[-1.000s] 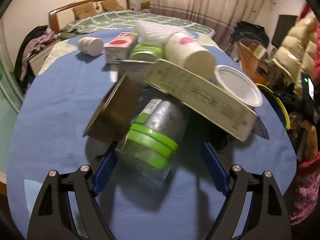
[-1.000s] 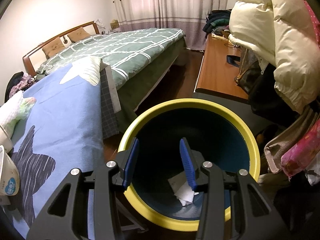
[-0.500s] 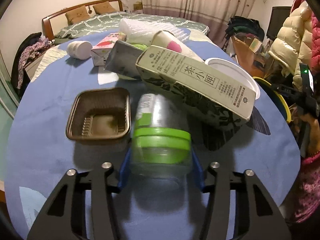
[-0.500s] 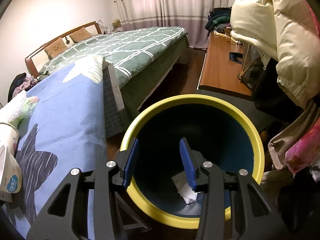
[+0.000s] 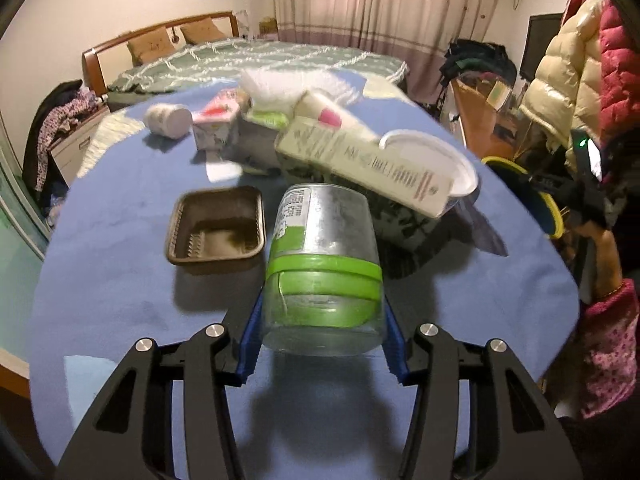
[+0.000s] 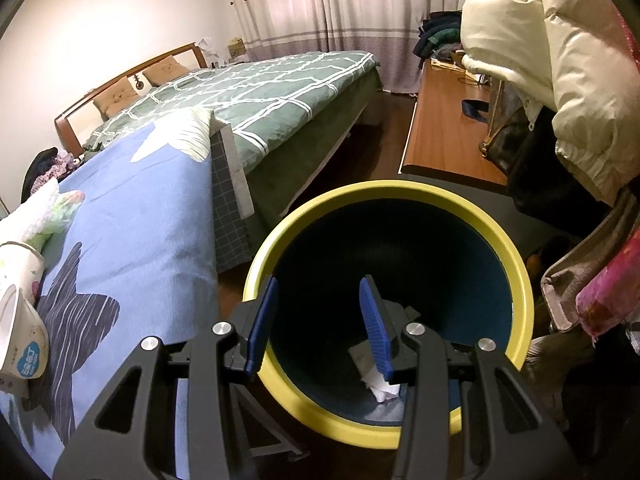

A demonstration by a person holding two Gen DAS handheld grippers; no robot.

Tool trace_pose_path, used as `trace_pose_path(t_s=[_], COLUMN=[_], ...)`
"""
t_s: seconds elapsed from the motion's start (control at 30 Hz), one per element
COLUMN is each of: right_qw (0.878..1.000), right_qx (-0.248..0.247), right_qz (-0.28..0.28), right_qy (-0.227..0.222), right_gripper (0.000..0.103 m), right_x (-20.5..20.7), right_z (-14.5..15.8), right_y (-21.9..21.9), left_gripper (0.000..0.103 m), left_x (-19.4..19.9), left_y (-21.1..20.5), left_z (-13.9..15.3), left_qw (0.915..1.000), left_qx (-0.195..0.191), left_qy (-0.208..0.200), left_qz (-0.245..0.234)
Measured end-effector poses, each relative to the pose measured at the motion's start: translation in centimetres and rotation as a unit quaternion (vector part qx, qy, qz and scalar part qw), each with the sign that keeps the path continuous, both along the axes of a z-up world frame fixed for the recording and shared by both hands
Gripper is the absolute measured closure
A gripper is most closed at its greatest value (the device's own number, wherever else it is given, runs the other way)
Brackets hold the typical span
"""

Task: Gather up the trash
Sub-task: 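Carry the plastic cup with the left gripper over the bin and release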

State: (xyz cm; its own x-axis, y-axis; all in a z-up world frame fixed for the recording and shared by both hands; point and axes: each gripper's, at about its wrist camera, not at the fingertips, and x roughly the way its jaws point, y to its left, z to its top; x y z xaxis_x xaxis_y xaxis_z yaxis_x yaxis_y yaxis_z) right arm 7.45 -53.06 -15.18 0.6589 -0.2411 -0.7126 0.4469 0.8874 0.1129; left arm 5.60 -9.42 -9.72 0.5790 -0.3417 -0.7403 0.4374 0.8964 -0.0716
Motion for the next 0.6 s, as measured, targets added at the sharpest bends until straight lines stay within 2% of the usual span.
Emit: trace_pose_path(t_s=[0.17,0.27,0.47,0.6], right_qw=[1.0,1.0,0.999,0.998], right_qx=[0.003,0.004,-0.005,-0.012], right_qz=[-0.005,-0.008,-0.024,-0.043], right_qy=[-0.007,-0.012,-0.025,-0.034], right_gripper=[0.062,0.062,0.062,0.061], right_x=[-1.0,-1.7,-3.8,-5.6], right_z=[0.0,0.2,1.3,2.1], right_y=[-0.1,-0.2,-1.0,-2.1], left_gripper=[0.053,0.053,0.053,0.053], left_x=[-1.3,-1.6,-0.6,0.6], left_y=[-0.1,-1.6,-8.2,-14.1], left_z=[3.5,5.5,7.4,7.3], left_qw=[0.9993,0.9981,0.9934,0.9883], left_qx=[-0.021,-0.032,-0.052,-0.059], left_qy=[-0.032,-0.05,-0.058,-0.04], left_qz=[-0.003,-0.019,-0.084,-0.135])
